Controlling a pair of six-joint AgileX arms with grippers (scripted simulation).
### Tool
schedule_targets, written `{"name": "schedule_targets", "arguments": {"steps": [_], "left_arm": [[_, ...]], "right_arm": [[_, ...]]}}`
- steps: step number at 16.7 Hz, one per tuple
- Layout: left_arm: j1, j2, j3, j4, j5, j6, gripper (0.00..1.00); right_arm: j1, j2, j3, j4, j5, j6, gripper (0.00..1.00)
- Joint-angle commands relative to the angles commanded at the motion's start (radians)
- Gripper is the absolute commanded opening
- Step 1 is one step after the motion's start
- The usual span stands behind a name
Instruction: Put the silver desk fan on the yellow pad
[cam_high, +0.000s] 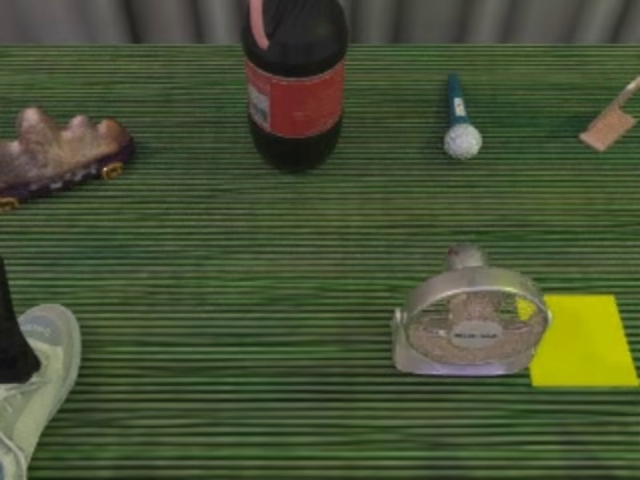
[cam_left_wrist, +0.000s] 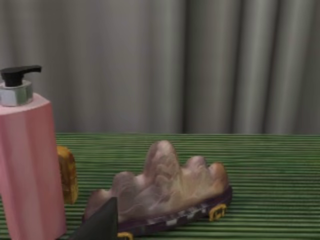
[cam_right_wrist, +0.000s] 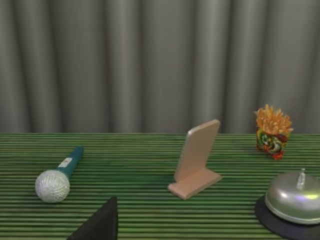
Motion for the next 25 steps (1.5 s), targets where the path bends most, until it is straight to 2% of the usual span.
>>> {"name": "schedule_targets", "arguments": {"steps": [4,8,20,25], "left_arm": [[0.000,0.000,0.000,0.000,0.000,0.000,1.00],[0.000,0.000,0.000,0.000,0.000,0.000,1.00],[0.000,0.000,0.000,0.000,0.000,0.000,1.00],[0.000,0.000,0.000,0.000,0.000,0.000,1.00]], "right_arm": [[0.016,0.031,0.029,-0.030,-0.002,-0.022,1.00],[0.094,0.220,0.209,-0.202,-0.005,-0.139,1.00],[0.461,1.350,1.234,-1.022,-0.002,-0.691,1.00],[0.575,1.717,1.565,-1.290,0.000,-0.865,1.00]]}}
